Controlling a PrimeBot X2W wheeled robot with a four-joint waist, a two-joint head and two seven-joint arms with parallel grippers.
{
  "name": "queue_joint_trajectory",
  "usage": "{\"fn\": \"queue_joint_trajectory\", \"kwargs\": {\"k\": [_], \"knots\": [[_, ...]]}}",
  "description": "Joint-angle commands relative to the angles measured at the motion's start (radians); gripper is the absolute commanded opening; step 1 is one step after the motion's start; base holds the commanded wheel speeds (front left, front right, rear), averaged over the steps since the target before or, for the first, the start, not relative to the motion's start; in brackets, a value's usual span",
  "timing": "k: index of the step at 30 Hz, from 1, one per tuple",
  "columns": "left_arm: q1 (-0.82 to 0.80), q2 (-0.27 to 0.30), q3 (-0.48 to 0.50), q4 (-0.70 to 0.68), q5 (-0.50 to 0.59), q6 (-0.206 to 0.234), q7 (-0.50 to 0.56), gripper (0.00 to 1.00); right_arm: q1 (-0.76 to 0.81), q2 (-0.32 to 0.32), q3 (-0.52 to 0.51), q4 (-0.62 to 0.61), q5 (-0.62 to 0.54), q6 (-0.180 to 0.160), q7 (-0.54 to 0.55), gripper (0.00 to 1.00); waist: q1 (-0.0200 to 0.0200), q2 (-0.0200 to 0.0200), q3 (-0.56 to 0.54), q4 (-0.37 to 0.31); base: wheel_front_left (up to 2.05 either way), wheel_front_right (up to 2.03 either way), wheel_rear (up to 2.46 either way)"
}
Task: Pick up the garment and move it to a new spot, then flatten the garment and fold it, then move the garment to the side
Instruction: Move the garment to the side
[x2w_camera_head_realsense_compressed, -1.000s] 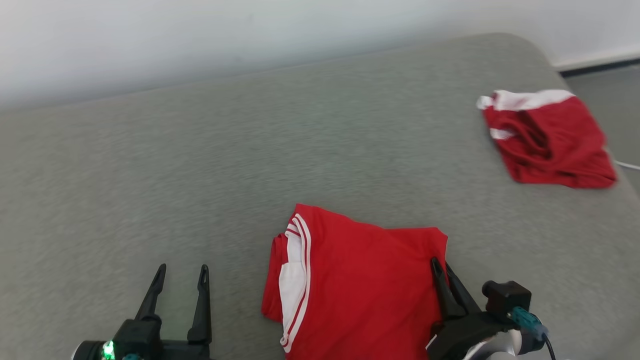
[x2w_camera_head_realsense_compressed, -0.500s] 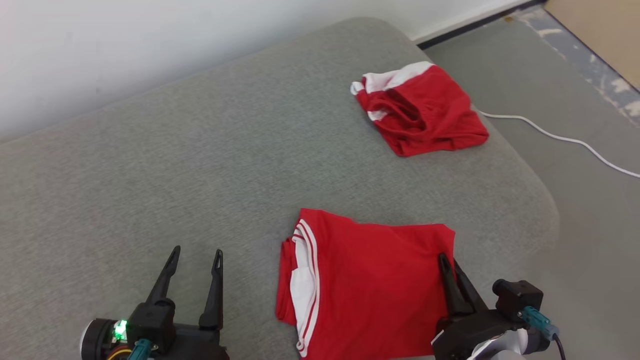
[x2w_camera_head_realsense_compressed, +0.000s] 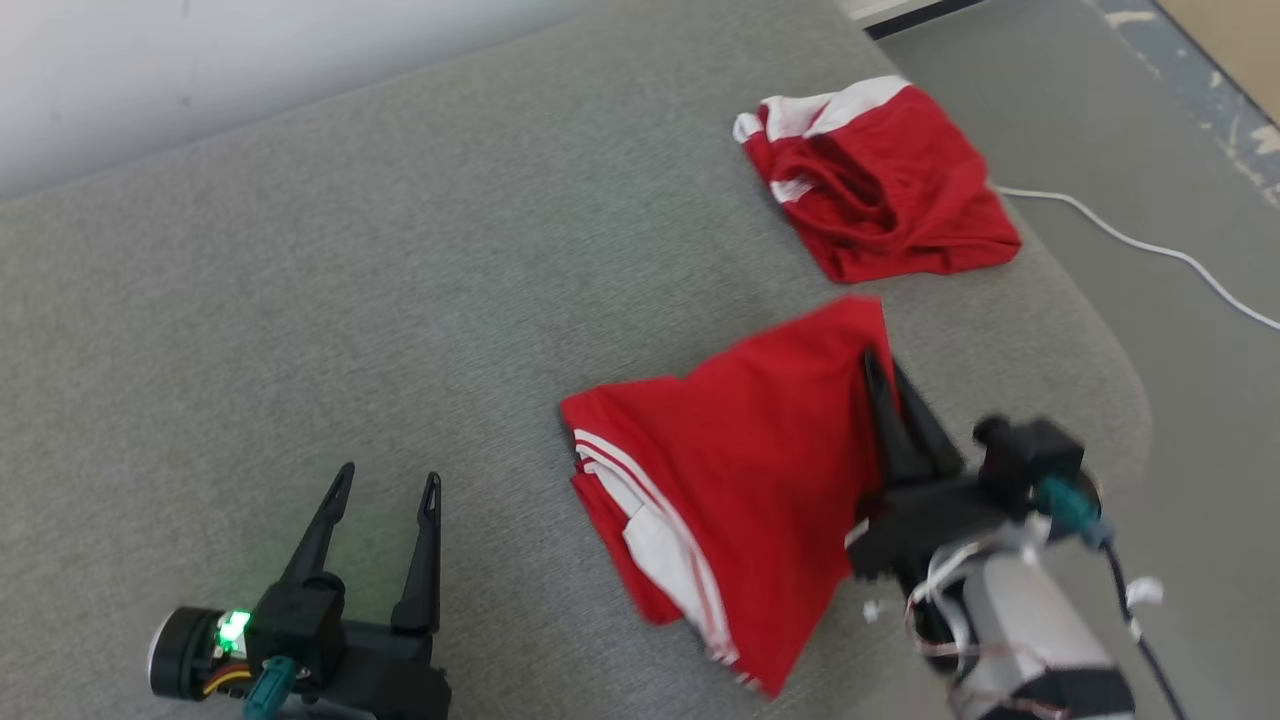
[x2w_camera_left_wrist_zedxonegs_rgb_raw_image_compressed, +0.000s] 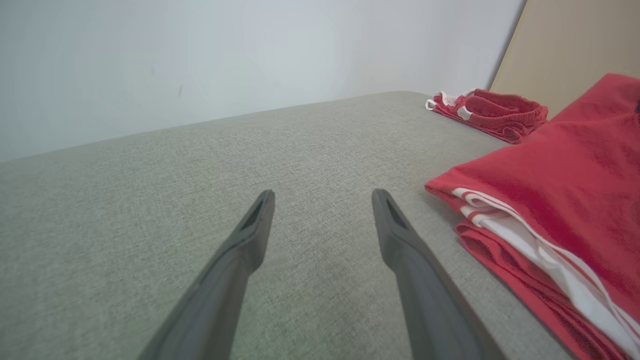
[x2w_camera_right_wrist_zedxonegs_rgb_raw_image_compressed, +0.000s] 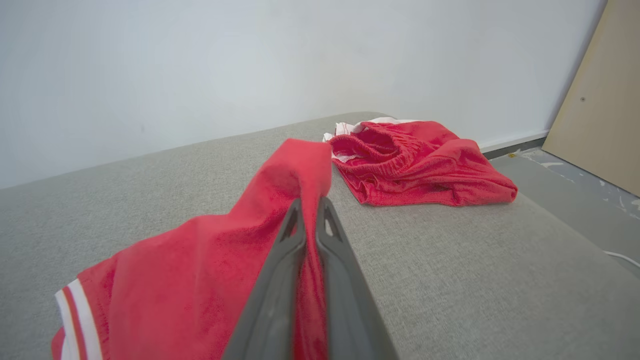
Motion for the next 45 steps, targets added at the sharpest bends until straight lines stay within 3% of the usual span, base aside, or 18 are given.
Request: {"fn": "queue_joint_trajectory", "kwargs": {"k": [1, 9, 19, 26, 27, 28, 29, 30, 37, 41, 45], "knots": [[-0.02, 0.006, -0.003, -0.005, 0.012, -0.006, -0.003, 1.0, -0.043, -0.014, 0.003, -0.004, -0.015, -0.003, 0.0, 0.0, -0.0001, -0.0001, 0.045, 0.046, 0.0, 0.0, 0.0], [-0.072, 0.022, -0.017, -0.009, 0.023, -0.005, -0.003, 1.0, -0.286, -0.113, -0.048, 0.078, -0.09, -0.003, 0.0, 0.0, -0.0001, -0.0001, 0.122, 0.143, 0.0, 0.0, 0.0], [-0.108, 0.025, -0.032, -0.018, 0.018, 0.002, -0.003, 1.0, -0.487, -0.323, -0.305, 0.28, -0.271, -0.003, 0.0, 0.0, -0.0001, -0.0001, 0.158, 0.253, 0.0, 0.0, 0.0], [-0.104, 0.025, -0.035, -0.019, 0.017, 0.004, -0.003, 1.0, -0.518, -0.387, -0.46, 0.357, -0.418, -0.003, 0.0, 0.0, -0.0001, -0.0001, 0.157, 0.293, 0.0, 0.0, 0.0], [-0.1, 0.025, -0.035, -0.019, 0.017, 0.005, -0.003, 1.0, -0.522, -0.393, -0.483, 0.37, -0.449, -0.003, 0.0, 0.09, -0.0001, -0.0001, 0.155, 0.298, 0.0, 0.0, 0.0], [-0.096, 0.024, -0.035, -0.018, 0.016, 0.007, -0.003, 1.0, -0.524, -0.397, -0.509, 0.381, -0.479, -0.003, 0.002, 0.38, -0.0001, -0.0001, 0.153, 0.304, 0.0, 0.0, 0.0], [-0.092, 0.024, -0.033, -0.018, 0.015, 0.009, -0.003, 1.0, -0.526, -0.394, -0.538, 0.392, -0.505, -0.003, 0.008, 0.85, -0.0001, -0.0001, 0.151, 0.307, 0.0, 0.0, 0.0], [-0.089, 0.024, -0.033, -0.017, 0.015, 0.009, -0.003, 1.0, -0.527, -0.389, -0.572, 0.398, -0.526, -0.003, 0.008, 1.0, -0.0001, -0.0001, 0.148, 0.311, 0.0, 0.0, 0.0], [-0.069, 0.025, -0.03, -0.018, 0.019, 0.017, -0.003, 1.0, -0.502, -0.332, -0.716, 0.404, -0.653, -0.003, 0.002, 1.0, -0.0001, -0.0001, 0.116, 0.324, 0.0, 0.0, 0.0], [-0.055, 0.023, -0.02, -0.017, 0.011, 0.024, -0.003, 1.0, -0.477, -0.272, -0.668, 0.353, -0.629, -0.003, -0.001, 1.0, -0.0001, -0.0001, 0.09, 0.319, 0.0, 0.0, 0.0], [-0.044, 0.017, -0.01, -0.013, 0.003, 0.032, -0.003, 1.0, -0.392, -0.206, -0.571, 0.253, -0.532, -0.003, -0.001, 1.0, -0.0001, -0.0001, 0.058, 0.319, 0.0, 0.0, 0.0]]}}
